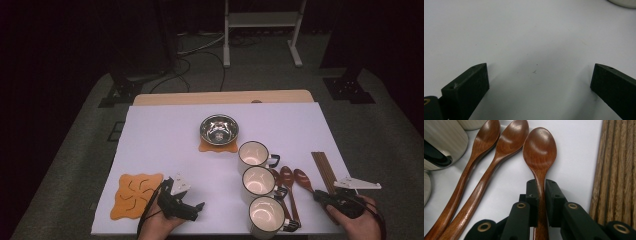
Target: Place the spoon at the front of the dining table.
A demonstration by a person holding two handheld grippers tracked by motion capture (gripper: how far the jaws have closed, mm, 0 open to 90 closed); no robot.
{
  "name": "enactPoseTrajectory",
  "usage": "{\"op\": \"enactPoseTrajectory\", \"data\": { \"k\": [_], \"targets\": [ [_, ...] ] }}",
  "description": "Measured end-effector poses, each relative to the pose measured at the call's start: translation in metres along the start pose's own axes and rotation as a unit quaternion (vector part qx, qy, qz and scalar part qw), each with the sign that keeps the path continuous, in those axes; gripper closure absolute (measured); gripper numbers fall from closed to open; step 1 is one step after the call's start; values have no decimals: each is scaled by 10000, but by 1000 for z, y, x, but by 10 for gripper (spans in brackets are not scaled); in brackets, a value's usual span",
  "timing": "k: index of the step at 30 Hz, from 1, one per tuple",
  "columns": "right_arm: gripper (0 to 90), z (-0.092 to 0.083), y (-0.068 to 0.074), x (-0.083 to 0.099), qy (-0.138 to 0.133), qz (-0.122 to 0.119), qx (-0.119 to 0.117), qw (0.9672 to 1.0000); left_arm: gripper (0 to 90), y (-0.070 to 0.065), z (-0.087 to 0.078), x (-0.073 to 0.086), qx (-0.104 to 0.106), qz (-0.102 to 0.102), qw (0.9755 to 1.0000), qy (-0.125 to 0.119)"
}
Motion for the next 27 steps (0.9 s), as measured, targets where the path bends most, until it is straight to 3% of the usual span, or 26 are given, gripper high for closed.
{"op": "enactPoseTrajectory", "data": {
  "k": [14,27],
  "targets": [
    [807,-3,-2,-5,27,2,9,10000,7,0,0,0,0,1,10000,-5],
    [808,-5,-5,-16,-126,-18,57,9999,7,0,0,0,2,-1,10000,-5]
  ]
}}
Point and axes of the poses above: each handheld gripper's, and its own axes: z roughly forward along the jaws, x roughly out of its underside, y roughly to its left, the point moved 6 cm from there along z, roughly forward along the jaws, and after that the axes turned 5 degrees about x, right-handed, at the moved point
